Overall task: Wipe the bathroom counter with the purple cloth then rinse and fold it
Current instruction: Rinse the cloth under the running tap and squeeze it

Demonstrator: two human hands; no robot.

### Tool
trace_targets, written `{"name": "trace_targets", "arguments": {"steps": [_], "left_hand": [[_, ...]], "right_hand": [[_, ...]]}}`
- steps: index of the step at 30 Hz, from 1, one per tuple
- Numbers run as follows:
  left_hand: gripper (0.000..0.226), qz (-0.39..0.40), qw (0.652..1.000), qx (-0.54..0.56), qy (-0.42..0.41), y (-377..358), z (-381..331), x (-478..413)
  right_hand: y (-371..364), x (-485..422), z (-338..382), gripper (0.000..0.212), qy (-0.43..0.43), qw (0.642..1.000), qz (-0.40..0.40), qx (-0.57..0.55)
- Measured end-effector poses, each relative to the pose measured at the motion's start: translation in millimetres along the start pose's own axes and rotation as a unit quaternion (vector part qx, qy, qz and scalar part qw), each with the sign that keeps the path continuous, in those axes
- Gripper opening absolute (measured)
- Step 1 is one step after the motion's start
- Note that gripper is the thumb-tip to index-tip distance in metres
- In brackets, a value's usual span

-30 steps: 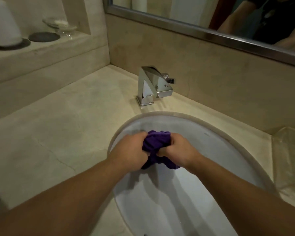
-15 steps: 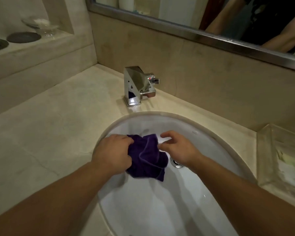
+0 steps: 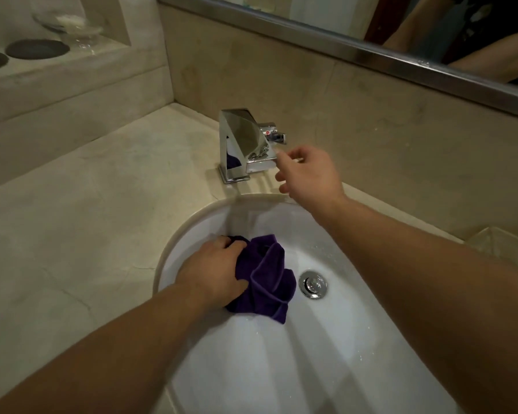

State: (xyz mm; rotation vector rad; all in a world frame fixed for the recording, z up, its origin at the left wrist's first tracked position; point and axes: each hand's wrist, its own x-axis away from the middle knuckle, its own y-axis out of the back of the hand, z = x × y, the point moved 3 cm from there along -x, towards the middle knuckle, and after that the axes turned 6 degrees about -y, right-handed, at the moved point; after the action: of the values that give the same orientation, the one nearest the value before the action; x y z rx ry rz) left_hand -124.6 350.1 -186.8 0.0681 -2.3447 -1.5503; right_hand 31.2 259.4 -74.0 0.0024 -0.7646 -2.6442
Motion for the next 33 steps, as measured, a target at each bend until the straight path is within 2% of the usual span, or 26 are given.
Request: {"name": "trace_targets", "arguments": {"steps": [3,9,17,23,25,27,28,30,31,32,33], "left_hand": [[0.074,-0.003,1.0,-0.003,0.011,-6,0,-6],[0.063,-0.015,0.999,0.008,0.033,-6,2,-19],[0.055,-0.041,0.997,0.042,0.046,-7,3,-31],[0.043,-0.075,0.994,0.056,0.06,-9,4,-35],[0.033,-0.094,0.991,0.075,0.061,-10,4,-37],[0.024,-0.118,0.986,0.093,0.074,-10,5,-36],[0.021,-0.133,0.982,0.102,0.083,-10,5,-35],[0.02,-0.165,0.972,0.135,0.098,-12,7,-33],[0.021,-0.173,0.966,0.159,0.104,-13,8,-32],[0.022,-0.177,0.961,0.184,0.109,-14,8,-31],[0.024,-0.18,0.955,0.207,0.113,-14,8,-30]], "right_hand": [[0,-10,8,0.032,0.018,0.999,-0.029,0.022],[6,-26,20,0.038,0.056,0.99,-0.082,0.096],[20,-47,8,0.048,0.031,0.987,-0.063,0.145],[9,-40,-8,0.046,0.038,0.991,-0.07,0.105],[2,-23,-32,0.039,0.031,0.992,-0.033,0.12],[-11,-1,-71,0.029,-0.005,0.977,0.054,0.204],[-19,13,-93,0.033,-0.047,0.965,0.107,0.234],[-35,40,-129,0.067,-0.145,0.946,0.196,0.212],[-43,48,-142,0.079,-0.171,0.946,0.206,0.184],[-49,52,-151,0.08,-0.181,0.952,0.193,0.152],[-51,53,-155,0.072,-0.186,0.961,0.168,0.114]]}}
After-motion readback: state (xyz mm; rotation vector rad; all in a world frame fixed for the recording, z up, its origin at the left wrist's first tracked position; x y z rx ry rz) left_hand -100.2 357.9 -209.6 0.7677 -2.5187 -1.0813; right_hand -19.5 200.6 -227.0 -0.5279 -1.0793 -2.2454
